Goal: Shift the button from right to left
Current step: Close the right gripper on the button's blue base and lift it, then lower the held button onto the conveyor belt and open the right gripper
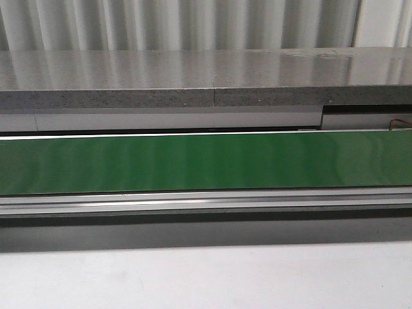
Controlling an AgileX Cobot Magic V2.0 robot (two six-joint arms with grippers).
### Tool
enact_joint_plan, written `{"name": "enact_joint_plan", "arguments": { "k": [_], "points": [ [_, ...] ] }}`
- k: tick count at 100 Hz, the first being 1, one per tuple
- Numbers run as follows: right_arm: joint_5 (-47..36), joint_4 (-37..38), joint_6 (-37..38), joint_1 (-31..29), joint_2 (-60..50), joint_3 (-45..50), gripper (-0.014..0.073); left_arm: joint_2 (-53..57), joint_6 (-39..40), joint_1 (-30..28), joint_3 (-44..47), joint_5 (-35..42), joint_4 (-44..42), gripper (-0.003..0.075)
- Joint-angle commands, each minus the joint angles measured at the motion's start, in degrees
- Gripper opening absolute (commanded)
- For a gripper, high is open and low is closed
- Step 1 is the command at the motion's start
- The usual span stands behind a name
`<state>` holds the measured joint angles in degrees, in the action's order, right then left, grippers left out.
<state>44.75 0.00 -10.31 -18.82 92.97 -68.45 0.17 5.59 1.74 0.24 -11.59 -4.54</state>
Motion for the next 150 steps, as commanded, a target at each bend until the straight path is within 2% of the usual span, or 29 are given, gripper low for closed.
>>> {"name": "enact_joint_plan", "arguments": {
  "k": [1,14,28,54,61,73,78,83,105,112,119,136,143,147,150],
  "points": [
    [2.72,-0.95,-0.71,2.91,-4.83,-1.81,0.0232,1.92,0.23,0.46,2.23,4.34,0.04,-0.0020],
    [7.23,-2.48,-0.71,8.32,-5.64,-1.81,0.0232,1.92,0.23,0.46,2.23,4.34,0.04,-0.0020],
    [7.42,-4.03,-0.65,12.25,-4.78,-1.12,0.0232,1.92,0.23,0.46,2.23,4.34,0.04,-0.0020],
    [5.84,-4.29,3.41,13.26,-0.73,-0.87,0.0234,1.92,0.23,0.46,2.23,4.34,0.04,-0.0020],
    [5.64,-4.52,3.66,13.26,-0.27,-0.87,0.0275,1.92,0.23,0.46,2.23,4.34,0.04,-0.0020],
    [4.38,-6.39,3.66,13.26,-0.81,-0.87,0.0482,1.92,0.23,0.46,2.23,4.34,0.04,-0.0020],
    [3.59,-7.49,3.66,13.26,-1.41,-0.87,0.0542,1.92,0.23,0.46,2.23,4.34,0.04,-0.0020],
    [2.86,-8.44,3.38,13.32,-2.46,-0.87,0.0568,1.92,0.23,0.46,2.23,4.34,0.04,-0.0020],
    [2.67,-8.93,1.44,14.36,-8.98,-0.87,0.0559,1.92,0.23,0.46,2.23,4.34,0.04,-0.0020],
    [3.22,-8.38,-0.58,15.24,-11.26,-0.87,0.0520,1.92,0.23,0.46,2.23,4.34,0.04,-0.0020],
    [4.29,-7.74,-1.79,16.10,-13.46,-0.87,0.0427,1.92,0.23,0.46,2.23,4.34,0.04,-0.0020],
    [6.40,-7.09,-1.99,17.40,-18.74,-0.58,0.0083,1.92,0.23,0.46,2.23,4.34,0.04,-0.0020],
    [6.47,-6.96,-2.26,17.82,-21.57,0.42,-0.0031,1.92,0.23,0.46,2.23,4.34,0.04,-0.0020],
    [6.37,-6.81,-2.38,18.04,-23.57,1.24,-0.0073,1.92,0.23,0.46,2.23,4.34,0.04,-0.0020],
    [6.37,-6.81,-2.38,18.01,-24.96,2.25,-0.0062,1.92,0.23,0.46,2.23,4.34,0.04,-0.0020]
  ]
}}
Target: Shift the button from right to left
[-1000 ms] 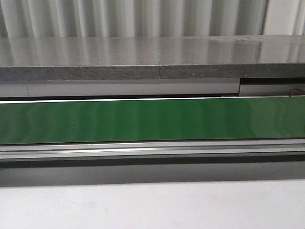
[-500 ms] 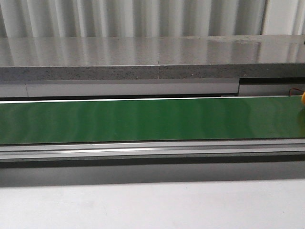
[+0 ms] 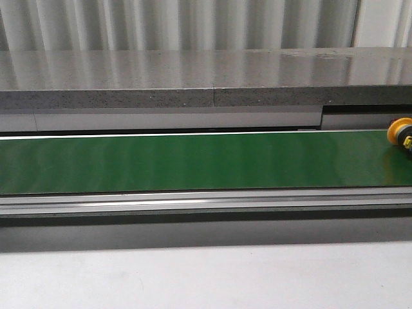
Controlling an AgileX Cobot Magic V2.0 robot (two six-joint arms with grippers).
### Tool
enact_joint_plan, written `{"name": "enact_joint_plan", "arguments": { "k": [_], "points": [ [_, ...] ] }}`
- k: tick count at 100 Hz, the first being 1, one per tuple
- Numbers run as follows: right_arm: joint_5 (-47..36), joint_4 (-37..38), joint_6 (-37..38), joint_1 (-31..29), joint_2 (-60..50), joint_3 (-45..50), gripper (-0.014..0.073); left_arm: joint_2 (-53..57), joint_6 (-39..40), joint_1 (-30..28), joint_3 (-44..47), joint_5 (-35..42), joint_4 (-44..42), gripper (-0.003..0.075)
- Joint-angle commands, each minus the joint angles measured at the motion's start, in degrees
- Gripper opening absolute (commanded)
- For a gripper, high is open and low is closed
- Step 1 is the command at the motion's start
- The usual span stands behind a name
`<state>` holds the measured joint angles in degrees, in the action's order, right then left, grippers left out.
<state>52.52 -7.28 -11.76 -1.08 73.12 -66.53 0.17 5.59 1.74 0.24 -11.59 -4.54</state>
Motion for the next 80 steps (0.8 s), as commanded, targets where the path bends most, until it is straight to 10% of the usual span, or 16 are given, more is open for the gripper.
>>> {"name": "enact_joint_plan", "arguments": {
  "k": [1,80],
  "points": [
    [-1.46,0.47,-0.93,0.27,-5.81,0.56,-0.0061,1.92,0.23,0.46,2.23,4.34,0.04,-0.0020],
    [-10.40,0.47,-0.93,0.27,-55.28,30.96,-0.0066,1.92,0.23,0.46,2.23,4.34,0.04,-0.0020]
  ]
}}
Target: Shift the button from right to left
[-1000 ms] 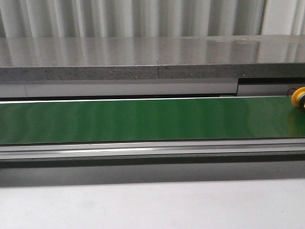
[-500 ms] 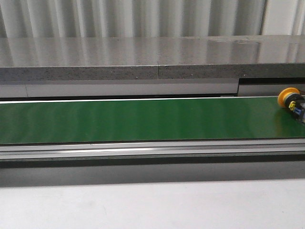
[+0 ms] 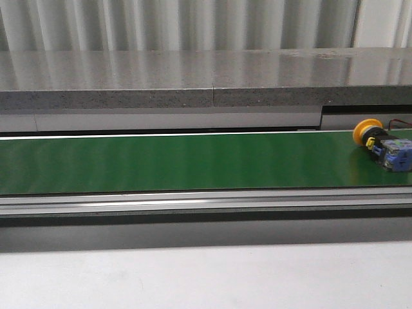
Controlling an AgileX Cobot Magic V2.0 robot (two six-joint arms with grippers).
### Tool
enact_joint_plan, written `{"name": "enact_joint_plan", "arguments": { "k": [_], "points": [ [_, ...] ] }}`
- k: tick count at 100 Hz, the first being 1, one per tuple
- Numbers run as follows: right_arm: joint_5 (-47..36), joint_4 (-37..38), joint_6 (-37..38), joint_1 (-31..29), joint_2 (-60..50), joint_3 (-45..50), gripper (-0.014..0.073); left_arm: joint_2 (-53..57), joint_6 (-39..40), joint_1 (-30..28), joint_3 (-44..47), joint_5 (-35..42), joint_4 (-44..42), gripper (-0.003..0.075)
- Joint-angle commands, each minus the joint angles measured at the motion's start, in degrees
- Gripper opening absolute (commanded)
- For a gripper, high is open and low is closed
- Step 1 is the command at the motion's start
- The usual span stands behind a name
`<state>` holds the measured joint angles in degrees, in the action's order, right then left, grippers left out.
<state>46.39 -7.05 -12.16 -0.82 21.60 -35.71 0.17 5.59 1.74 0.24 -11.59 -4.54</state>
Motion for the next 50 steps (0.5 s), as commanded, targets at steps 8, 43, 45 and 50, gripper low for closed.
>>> {"name": "enact_joint_plan", "arguments": {
  "k": [8,43,45,50],
  "points": [
    [-4.22,0.24,-0.53,0.01,-7.81,1.87,-0.0066,1.92,0.23,0.46,2.23,4.34,0.04,-0.0020],
    [-4.26,0.24,-0.53,0.01,-16.26,4.82,-0.0066,1.92,0.23,0.46,2.23,4.34,0.04,-0.0020],
    [-4.19,0.24,-0.53,0.01,-16.26,4.82,-0.0066,1.92,0.23,0.46,2.23,4.34,0.04,-0.0020],
    [-4.01,0.24,-0.53,0.01,-16.26,4.82,-0.0066,1.92,0.23,0.46,2.23,4.34,0.04,-0.0020]
  ]
}}
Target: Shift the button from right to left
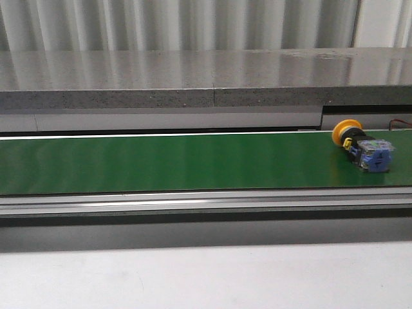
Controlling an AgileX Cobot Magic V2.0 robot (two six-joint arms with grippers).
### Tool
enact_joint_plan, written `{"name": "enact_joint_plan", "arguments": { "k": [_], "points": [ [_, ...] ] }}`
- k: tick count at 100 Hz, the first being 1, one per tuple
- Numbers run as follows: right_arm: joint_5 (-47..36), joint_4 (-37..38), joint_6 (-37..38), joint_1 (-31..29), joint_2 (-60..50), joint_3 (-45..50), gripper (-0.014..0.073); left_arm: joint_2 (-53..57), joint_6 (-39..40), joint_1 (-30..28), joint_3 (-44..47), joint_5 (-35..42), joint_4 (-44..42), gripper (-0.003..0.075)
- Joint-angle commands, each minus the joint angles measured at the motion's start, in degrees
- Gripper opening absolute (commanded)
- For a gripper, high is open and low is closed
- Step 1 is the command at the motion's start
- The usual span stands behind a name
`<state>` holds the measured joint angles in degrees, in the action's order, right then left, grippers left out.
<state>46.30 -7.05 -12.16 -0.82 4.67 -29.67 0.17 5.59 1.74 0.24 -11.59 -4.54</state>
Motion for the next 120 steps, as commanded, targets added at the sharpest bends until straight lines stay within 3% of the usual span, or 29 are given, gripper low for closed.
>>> {"name": "enact_joint_plan", "arguments": {
  "k": [1,25,51,84,120],
  "points": [
    [-3.92,0.24,-0.53,0.01,0.67,-1.22,-0.0066,1.92,0.23,0.46,2.23,4.34,0.04,-0.0020],
    [-3.78,0.24,-0.53,0.01,0.67,-1.22,-0.0066,1.92,0.23,0.46,2.23,4.61,-0.98,-0.0020],
    [-3.78,0.24,-0.53,0.01,0.67,-1.22,-0.0066,1.92,0.23,0.34,0.95,14.47,-1.43,-0.0020],
    [-3.78,0.24,-0.53,0.01,0.67,-1.22,-0.0066,-0.83,0.23,0.34,-13.24,-2.21,-2.51,-0.0021],
    [-3.73,0.24,-0.53,0.01,0.67,-1.22,-0.0066,-18.67,0.23,0.34,-28.14,-19.94,-2.55,-0.0011]
  ]
}}
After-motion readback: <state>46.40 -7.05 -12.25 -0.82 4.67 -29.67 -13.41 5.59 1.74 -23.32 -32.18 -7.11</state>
